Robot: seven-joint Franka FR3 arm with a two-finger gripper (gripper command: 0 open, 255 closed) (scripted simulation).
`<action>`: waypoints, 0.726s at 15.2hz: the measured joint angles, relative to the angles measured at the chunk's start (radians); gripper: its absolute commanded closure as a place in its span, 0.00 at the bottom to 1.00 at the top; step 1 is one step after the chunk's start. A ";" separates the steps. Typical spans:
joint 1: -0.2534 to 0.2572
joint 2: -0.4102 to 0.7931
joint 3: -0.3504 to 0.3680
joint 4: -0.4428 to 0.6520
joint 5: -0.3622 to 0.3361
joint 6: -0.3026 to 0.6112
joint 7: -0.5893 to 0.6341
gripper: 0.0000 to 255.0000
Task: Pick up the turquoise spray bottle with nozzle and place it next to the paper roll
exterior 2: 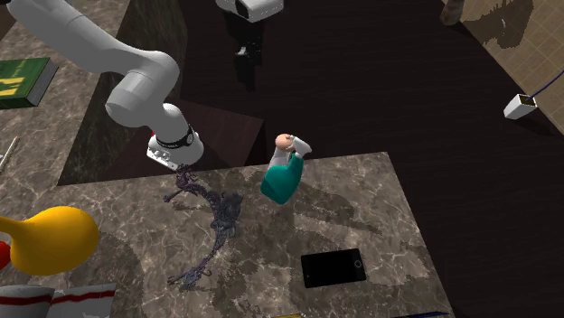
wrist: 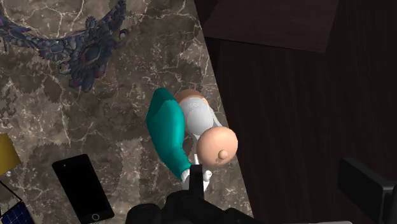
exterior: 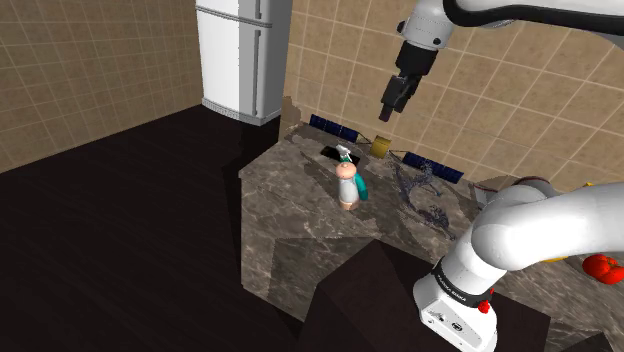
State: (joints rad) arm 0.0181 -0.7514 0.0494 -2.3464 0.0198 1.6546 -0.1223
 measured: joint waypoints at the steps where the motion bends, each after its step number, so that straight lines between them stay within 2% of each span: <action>1: 0.000 0.000 0.000 0.000 0.000 0.000 0.000 0.00; 4: -0.028 0.073 0.016 0.002 0.008 0.042 0.073 0.00; 11: -0.107 0.344 0.062 0.048 0.030 0.171 0.329 0.00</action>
State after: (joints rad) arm -0.0890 -0.4075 0.1112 -2.2981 0.0503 1.8257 0.2068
